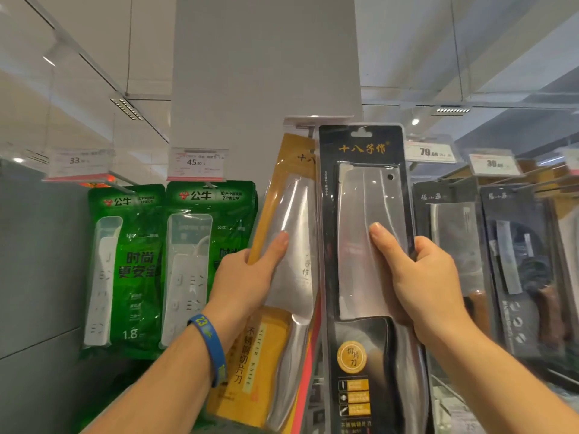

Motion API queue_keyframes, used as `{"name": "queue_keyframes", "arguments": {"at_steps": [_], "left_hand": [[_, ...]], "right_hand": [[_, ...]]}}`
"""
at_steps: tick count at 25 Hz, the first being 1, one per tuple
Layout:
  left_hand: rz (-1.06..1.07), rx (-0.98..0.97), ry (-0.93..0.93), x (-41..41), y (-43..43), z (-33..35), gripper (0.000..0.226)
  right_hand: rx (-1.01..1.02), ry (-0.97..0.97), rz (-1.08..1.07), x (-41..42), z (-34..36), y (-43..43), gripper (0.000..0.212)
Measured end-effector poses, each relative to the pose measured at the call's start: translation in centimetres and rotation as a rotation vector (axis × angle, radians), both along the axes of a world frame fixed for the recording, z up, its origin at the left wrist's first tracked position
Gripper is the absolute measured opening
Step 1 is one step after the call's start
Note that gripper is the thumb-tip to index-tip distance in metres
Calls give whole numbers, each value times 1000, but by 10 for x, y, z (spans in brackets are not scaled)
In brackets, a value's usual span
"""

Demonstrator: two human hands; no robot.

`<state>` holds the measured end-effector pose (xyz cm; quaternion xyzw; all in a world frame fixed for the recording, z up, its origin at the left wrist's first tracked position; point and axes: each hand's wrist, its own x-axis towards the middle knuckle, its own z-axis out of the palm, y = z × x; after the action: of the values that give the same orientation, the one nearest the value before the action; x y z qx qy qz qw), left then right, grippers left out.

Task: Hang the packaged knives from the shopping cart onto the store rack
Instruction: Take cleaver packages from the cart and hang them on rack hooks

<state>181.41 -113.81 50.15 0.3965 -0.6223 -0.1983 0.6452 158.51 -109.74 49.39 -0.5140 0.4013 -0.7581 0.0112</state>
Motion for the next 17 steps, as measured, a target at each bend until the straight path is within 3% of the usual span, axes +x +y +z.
{"name": "queue_keyframes", "arguments": {"at_steps": [2,5,8,11,14,17], "left_hand": [[-47,20,32,-4,-6,-1,92],[-99,154,146,-2,-21,-10,71],[32,173,77,-5,-39,-21,66],[50,238,96,-13,-60,-23,85],[-5,422,133,-23,-82,-21,112],[-55,509,145,-33,-96,-22,80]], "right_hand": [[14,13,2,-2,-3,1,65],[8,54,-4,-8,-7,3,63],[16,76,-21,-11,-10,4,63],[59,83,8,-5,-14,-2,67],[88,68,52,5,-18,-9,75],[78,70,49,15,-20,-11,71]]}}
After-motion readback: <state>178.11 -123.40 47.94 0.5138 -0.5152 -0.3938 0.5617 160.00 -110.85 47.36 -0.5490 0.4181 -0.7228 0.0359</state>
